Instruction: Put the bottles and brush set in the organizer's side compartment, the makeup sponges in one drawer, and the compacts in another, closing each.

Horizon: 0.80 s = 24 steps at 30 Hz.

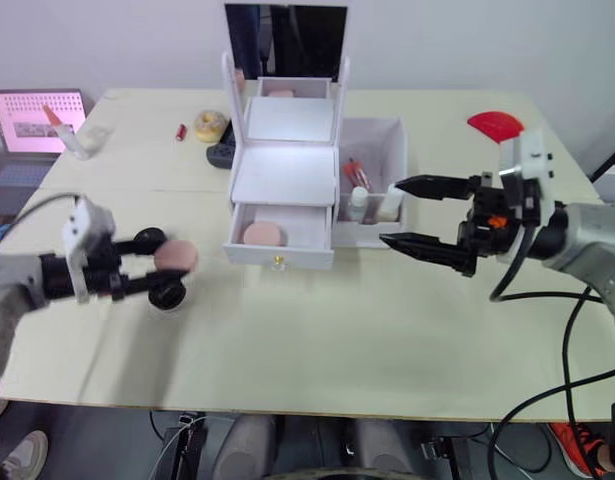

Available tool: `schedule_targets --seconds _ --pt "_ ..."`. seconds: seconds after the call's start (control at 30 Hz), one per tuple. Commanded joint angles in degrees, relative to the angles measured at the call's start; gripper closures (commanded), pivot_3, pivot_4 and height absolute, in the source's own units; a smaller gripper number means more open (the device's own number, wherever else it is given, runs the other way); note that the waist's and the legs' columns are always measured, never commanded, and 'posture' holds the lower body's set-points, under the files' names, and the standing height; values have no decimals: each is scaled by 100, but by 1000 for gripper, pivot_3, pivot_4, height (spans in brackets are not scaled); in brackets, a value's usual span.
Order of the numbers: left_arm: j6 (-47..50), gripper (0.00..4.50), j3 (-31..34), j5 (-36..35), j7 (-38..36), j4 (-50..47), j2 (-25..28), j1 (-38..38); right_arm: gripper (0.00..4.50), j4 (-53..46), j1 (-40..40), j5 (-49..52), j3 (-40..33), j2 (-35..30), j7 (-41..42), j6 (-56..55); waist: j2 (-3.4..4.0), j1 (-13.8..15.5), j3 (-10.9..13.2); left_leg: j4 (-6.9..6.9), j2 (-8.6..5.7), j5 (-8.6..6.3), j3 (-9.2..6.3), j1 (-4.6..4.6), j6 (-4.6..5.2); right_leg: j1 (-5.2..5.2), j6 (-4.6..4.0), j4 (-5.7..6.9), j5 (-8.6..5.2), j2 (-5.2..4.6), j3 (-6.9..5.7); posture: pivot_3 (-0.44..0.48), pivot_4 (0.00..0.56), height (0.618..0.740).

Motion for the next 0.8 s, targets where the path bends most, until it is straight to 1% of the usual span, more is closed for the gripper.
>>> schedule_targets --seconds 0.03,0.1,0.17,0.23,0.37,0.53,0.7,0.8 --pt "206 1846 -189 -253 62 -43 -191 -673 0 -119 -36 -34 -115 19 -40 -70 1 -15 0 -3 -2 0 2 -1 0 -4 1 0 0 1 1 0 150 740" --pt "434 1846 -508 -365 132 -110 -473 -1289 0 -143 -9 -67 -114 21 -80 -73 1 -22 0 -3 0 0 1 -1 -1 -5 1 3 0 3 1 0 150 740" --pt "579 1846 -875 -375 105 -205 -743 -1716 0 -178 29 -77 -141 23 -151 -54 0 -20 1 -1 1 3 -1 -1 -4 -6 1 11 0 14 0 0 150 740" --pt "637 1846 -1119 -326 29 -223 -916 -1918 0 -217 66 -70 -165 25 -190 -39 0 -23 0 2 0 3 0 -1 -4 -4 1 12 0 16 0 0 150 740" --pt "399 1846 -1695 24 -74 10 -1369 -2330 0 -396 270 -24 -272 16 -307 14 0 -51 1 0 2 4 1 0 -4 -6 1 12 0 23 3 0 150 740" --pt "107 1846 -2160 415 -245 351 -1714 -2649 0 -583 410 83 -410 30 -517 80 -1 -54 1 3 4 6 1 -1 -6 -5 0 14 0 27 4 0 150 740" --pt "-216 1846 -2382 769 -421 740 -1861 -2759 0 -753 545 196 -523 29 -694 153 -1 -63 1 3 5 6 -1 0 -6 -5 0 14 0 31 4 0 150 740" --pt "-305 1846 -2395 844 -537 847 -1876 -2754 0 -817 602 273 -599 7 -774 185 -1 -60 1 5 5 6 -1 -1 -6 -4 0 14 0 31 5 0 150 740"
